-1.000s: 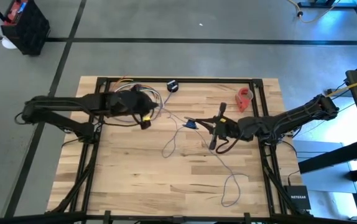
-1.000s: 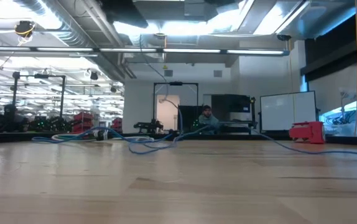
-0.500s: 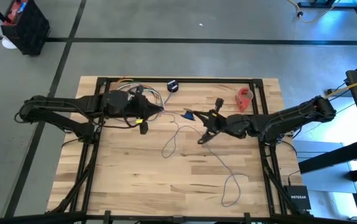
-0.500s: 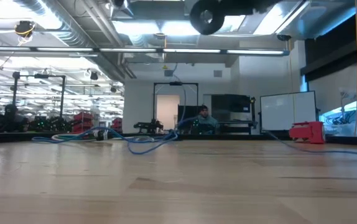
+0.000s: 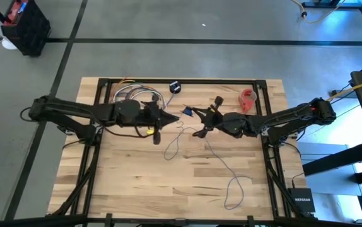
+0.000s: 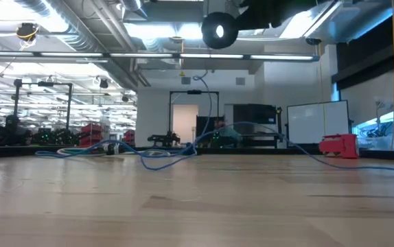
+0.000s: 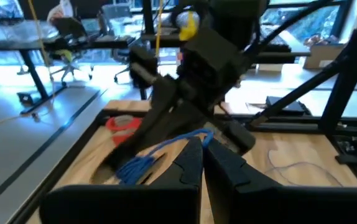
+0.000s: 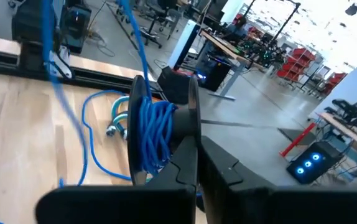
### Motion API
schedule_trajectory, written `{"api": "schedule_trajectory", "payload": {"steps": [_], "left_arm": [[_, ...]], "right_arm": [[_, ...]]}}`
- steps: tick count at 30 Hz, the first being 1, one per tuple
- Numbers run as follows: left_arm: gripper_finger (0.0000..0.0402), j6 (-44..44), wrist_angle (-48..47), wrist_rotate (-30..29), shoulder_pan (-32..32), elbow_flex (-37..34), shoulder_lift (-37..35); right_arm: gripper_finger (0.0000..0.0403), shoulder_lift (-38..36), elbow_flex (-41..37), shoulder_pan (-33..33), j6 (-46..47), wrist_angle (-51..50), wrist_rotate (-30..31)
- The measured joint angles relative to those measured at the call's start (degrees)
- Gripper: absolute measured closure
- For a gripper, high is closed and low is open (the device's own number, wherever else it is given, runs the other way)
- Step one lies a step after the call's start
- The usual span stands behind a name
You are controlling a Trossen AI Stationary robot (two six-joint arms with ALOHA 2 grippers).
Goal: Coil cords
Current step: Coil the blue wire onto the black spool
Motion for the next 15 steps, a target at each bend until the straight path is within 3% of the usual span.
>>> {"api": "schedule_trajectory", "payload": {"steps": [8,15], "left_arm": [[0.0401,1.6,12.1,0.0,-0.2,0.0,8.0],[0.0401,1.7,15.9,0.0,-0.2,0.0,14.2]], "right_arm": [[0.0397,0.0,0.0,0.0,7.1,0.1,-0.1],[0.0397,0.0,0.6,0.0,12.6,0.1,-0.1]]}}
